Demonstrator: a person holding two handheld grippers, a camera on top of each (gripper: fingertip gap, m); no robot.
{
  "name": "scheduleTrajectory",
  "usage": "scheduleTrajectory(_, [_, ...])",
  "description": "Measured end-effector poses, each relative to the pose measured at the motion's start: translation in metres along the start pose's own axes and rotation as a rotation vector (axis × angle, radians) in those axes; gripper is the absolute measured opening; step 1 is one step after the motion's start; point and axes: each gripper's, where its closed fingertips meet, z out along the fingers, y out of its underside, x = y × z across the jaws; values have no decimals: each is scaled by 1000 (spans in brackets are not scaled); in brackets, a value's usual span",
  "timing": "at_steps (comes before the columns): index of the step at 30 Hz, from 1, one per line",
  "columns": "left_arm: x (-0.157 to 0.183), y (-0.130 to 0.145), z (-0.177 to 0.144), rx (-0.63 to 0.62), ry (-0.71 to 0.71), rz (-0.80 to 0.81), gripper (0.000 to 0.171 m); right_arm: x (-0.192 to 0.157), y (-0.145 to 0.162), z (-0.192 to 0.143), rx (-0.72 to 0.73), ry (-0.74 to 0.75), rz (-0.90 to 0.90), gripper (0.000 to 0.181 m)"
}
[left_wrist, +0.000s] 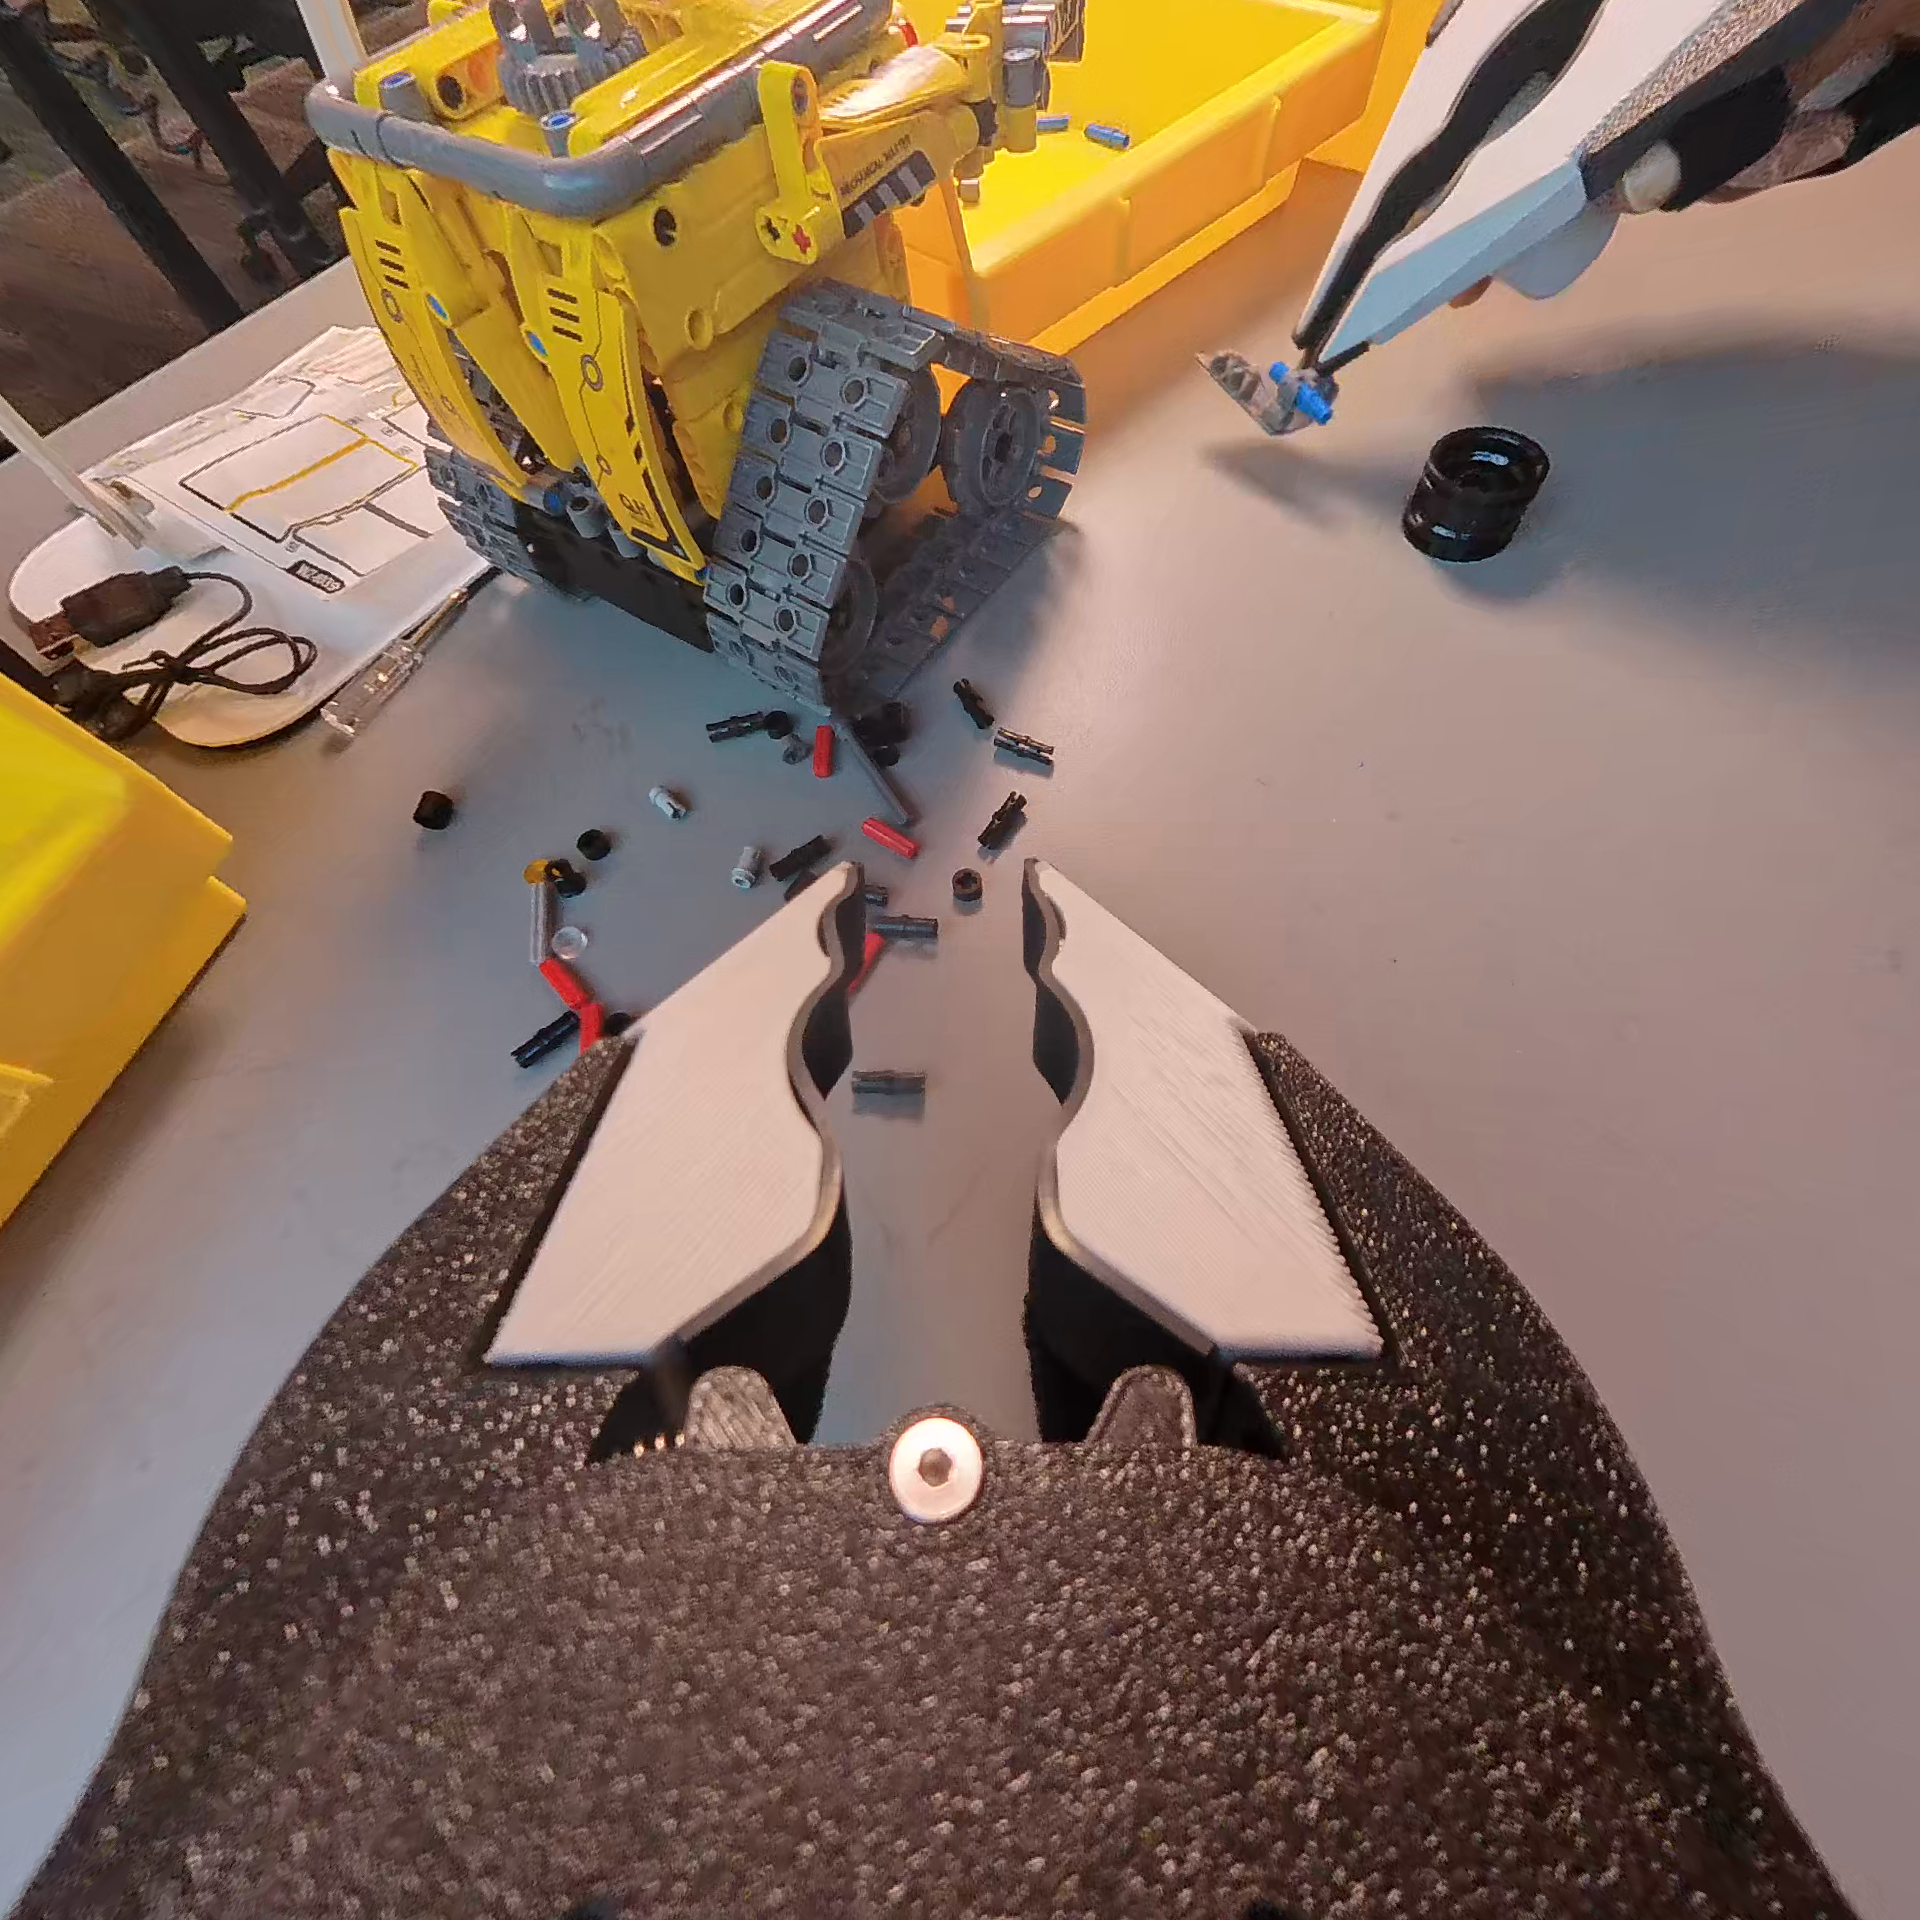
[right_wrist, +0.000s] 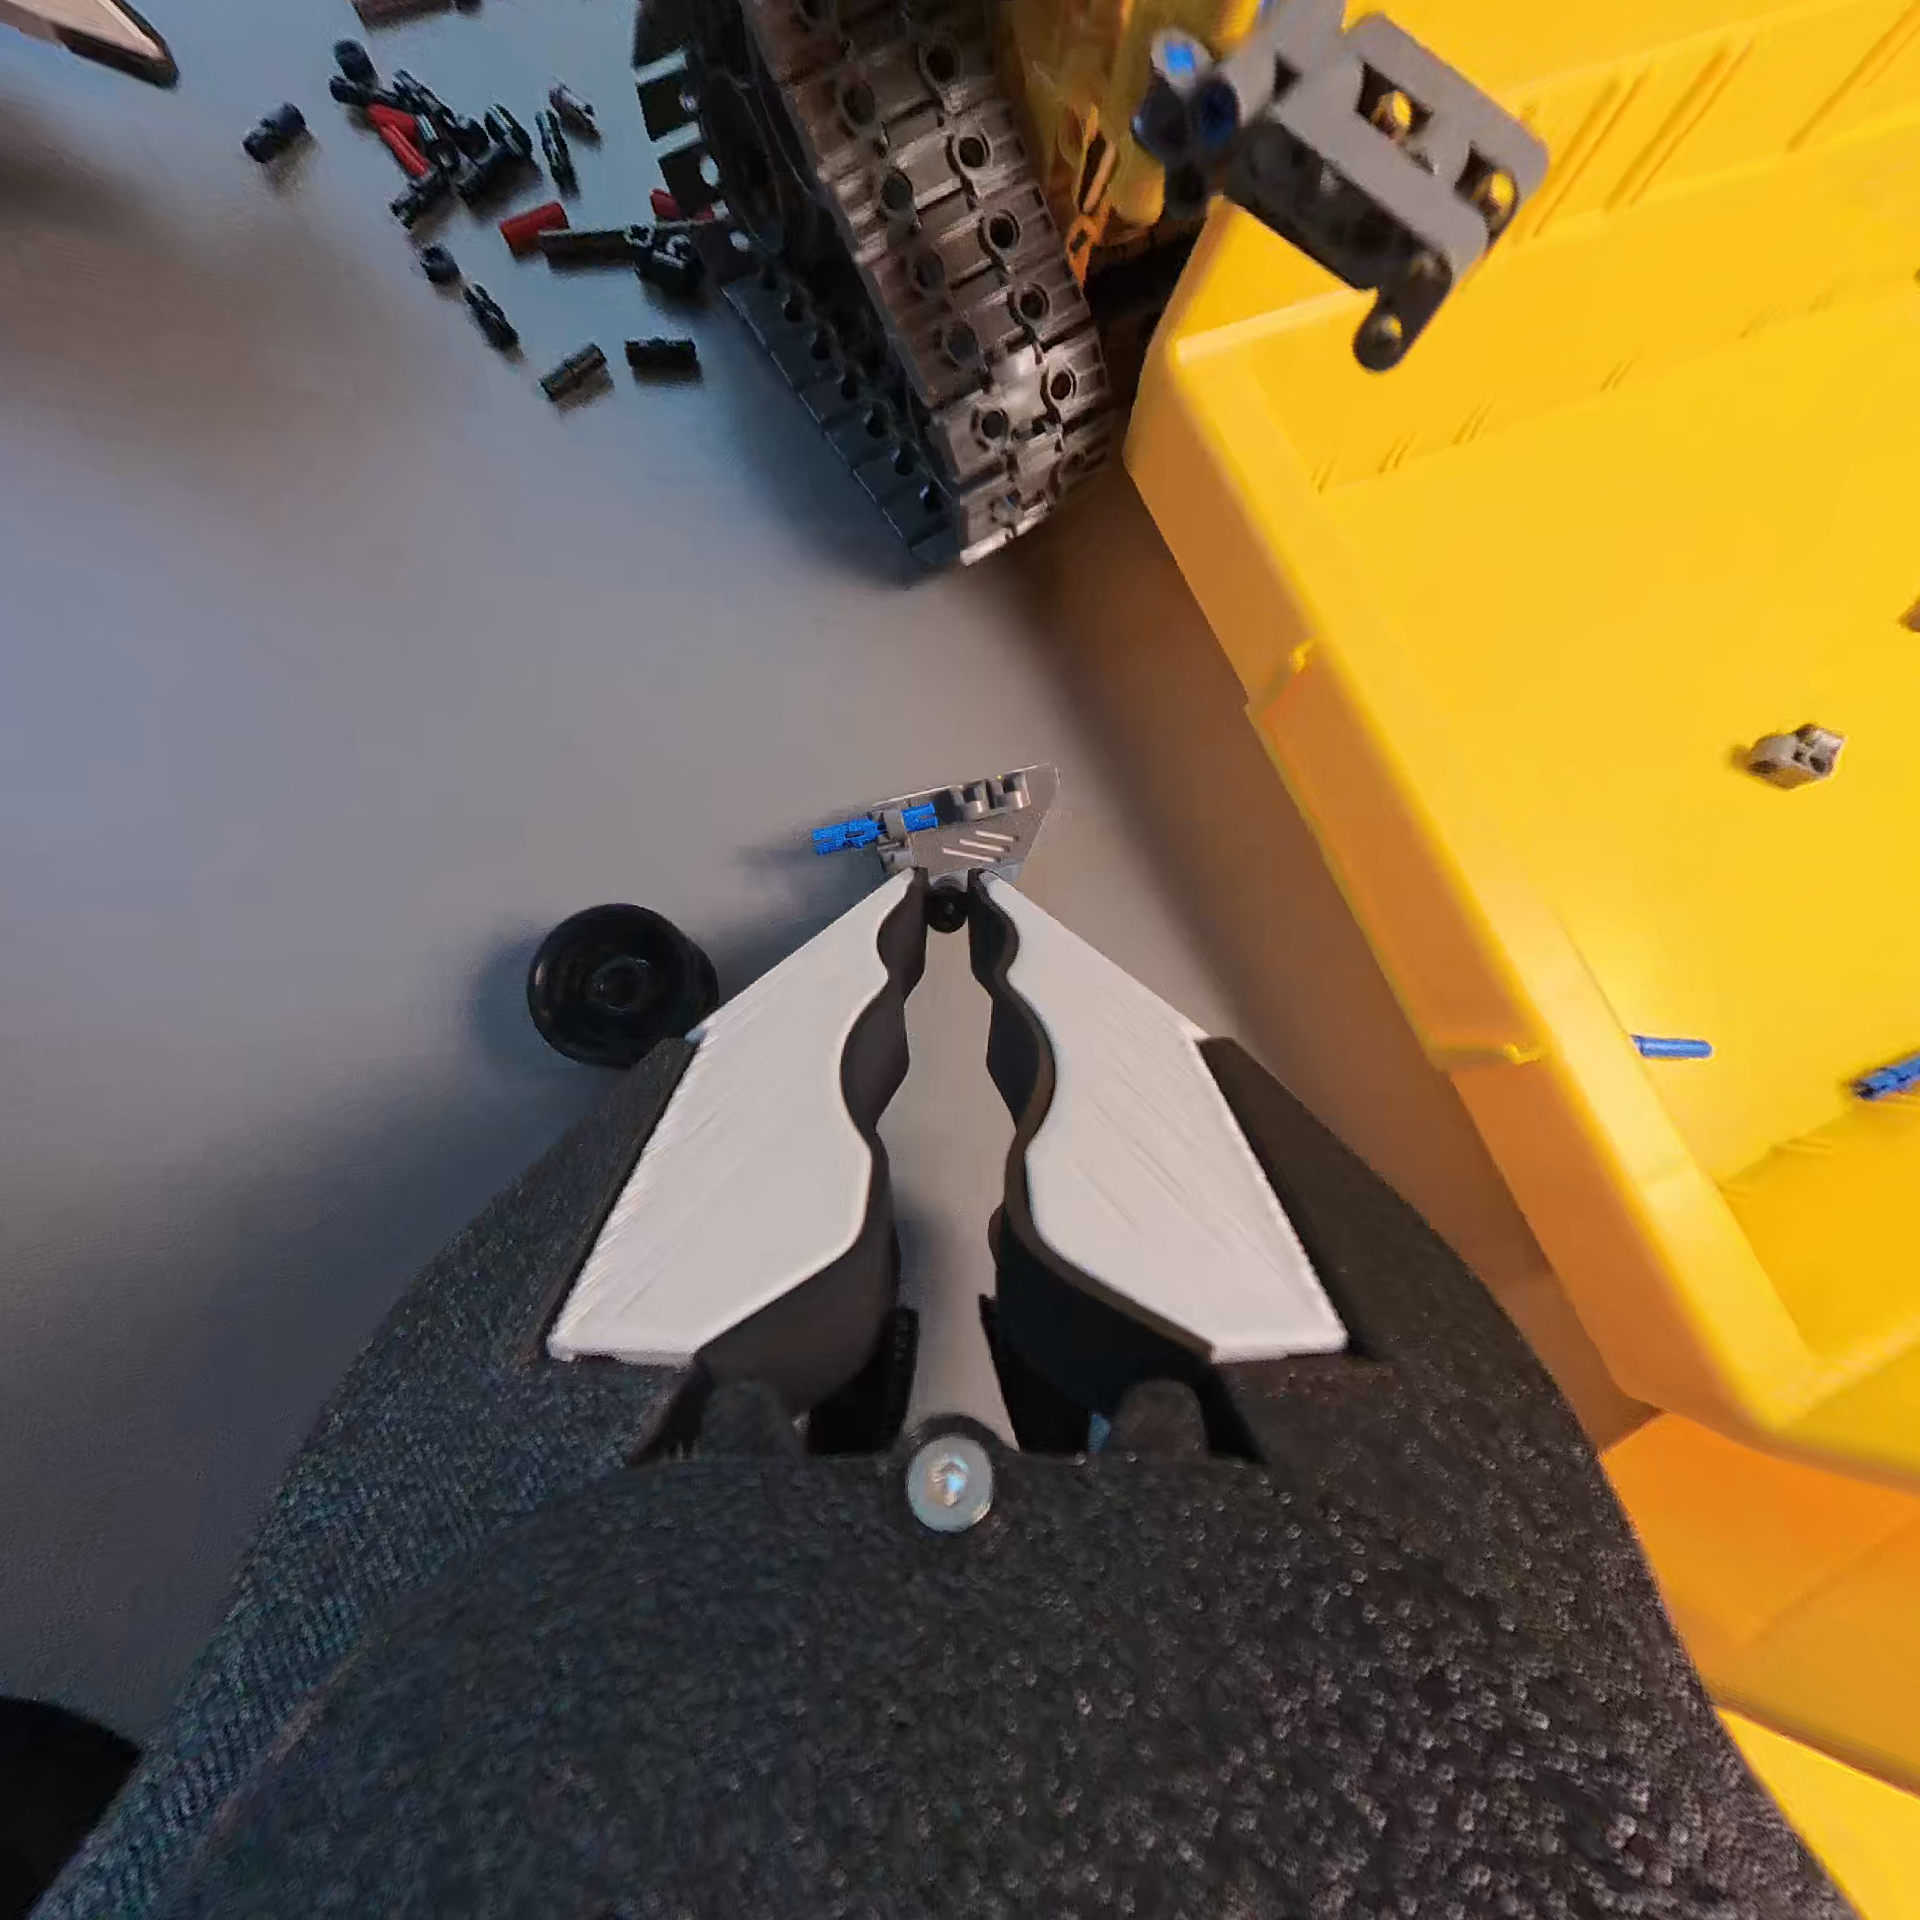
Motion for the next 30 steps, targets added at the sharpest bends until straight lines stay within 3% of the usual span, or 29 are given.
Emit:
scheduleTrajectory(5, [24,-7,2,39,128,-47,30,-24,-44,-14,156,2,-116,5])
scheduleTrajectory(10, [63,-39,-12,185,383,-223,30,-90,-97,-25,419,-61,-325,5])
scheduleTrajectory(14, [73,-58,-29,282,571,-385,26,-139,-122,-24,545,-41,-533,5])
scheduleTrajectory(18, [78,-66,-42,326,668,-411,17,-156,-130,-18,605,50,-676,5])
scheduleTrajectory(23, [83,-69,-46,339,716,-422,20,-161,-129,-23,693,35,-628,5])
scheduleTrajectory(30, [86,-61,-33,274,671,-418,18,-162,-122,-15,692,68,-669,5])
